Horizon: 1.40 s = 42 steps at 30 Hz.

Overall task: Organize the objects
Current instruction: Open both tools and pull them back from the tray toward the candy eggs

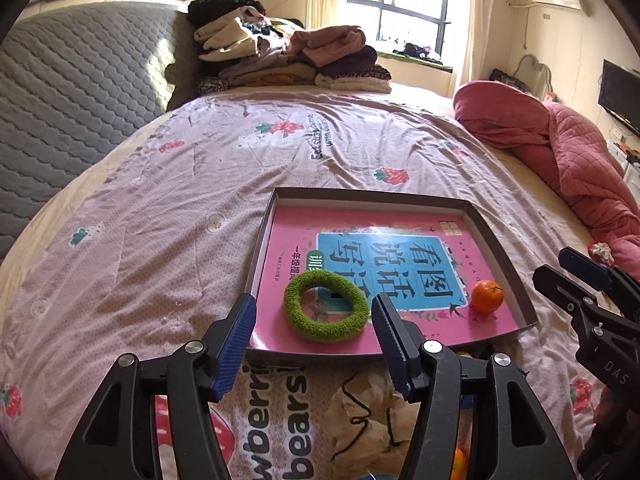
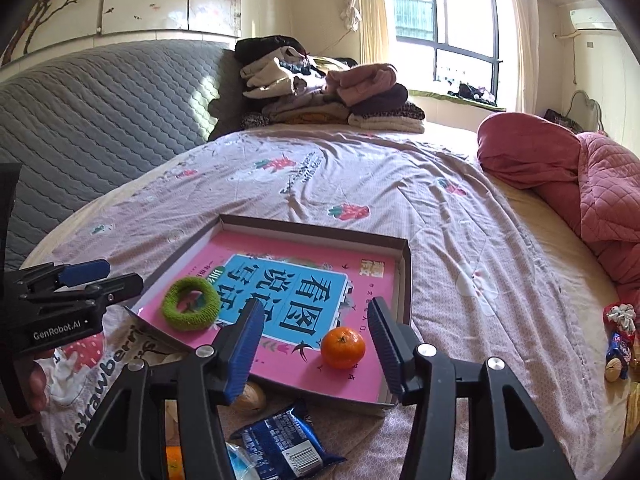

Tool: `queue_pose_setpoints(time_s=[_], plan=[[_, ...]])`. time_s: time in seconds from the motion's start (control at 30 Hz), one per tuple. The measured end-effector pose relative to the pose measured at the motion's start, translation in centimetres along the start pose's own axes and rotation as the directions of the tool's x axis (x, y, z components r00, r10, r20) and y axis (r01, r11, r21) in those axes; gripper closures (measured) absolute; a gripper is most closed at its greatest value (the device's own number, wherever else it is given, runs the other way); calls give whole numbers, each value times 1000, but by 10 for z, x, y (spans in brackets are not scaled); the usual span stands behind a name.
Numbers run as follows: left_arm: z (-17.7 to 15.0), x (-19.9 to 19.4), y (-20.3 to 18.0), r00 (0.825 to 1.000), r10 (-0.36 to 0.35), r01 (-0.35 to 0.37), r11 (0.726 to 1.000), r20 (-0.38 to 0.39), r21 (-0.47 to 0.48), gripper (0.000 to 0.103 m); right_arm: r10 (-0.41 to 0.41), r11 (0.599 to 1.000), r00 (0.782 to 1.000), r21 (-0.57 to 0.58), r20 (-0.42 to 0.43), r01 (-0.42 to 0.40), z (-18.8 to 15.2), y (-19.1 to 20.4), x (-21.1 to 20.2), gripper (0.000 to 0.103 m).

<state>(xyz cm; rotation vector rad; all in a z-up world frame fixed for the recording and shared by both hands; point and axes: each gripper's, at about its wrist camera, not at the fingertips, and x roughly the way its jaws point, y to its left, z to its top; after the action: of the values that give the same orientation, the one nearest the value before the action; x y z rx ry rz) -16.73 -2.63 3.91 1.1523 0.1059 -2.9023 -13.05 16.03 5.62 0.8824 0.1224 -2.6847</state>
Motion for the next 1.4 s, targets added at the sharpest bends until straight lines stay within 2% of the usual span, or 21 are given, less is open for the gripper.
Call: queue_pose_setpoints(time_s=[0.53, 0.87, 1.0, 1.4], plan=[[-21, -40, -13, 999, -22, 21, 999, 36, 32, 41, 7, 1000, 1000, 14, 28, -8, -22, 9, -39, 48], [-48, -52, -20, 999, -40, 39, 998, 31, 46, 41, 26, 999, 999, 33, 38, -27, -42, 10, -56, 48], [-57, -54, -24, 999, -38, 36, 997, 19, 62, 41, 36, 999, 999, 23, 31, -36, -49, 15, -61, 47], [-66, -71, -24, 999, -11, 7, 997, 51, 74, 41, 38, 999, 998, -15, 51, -37, -60, 29, -77, 47]])
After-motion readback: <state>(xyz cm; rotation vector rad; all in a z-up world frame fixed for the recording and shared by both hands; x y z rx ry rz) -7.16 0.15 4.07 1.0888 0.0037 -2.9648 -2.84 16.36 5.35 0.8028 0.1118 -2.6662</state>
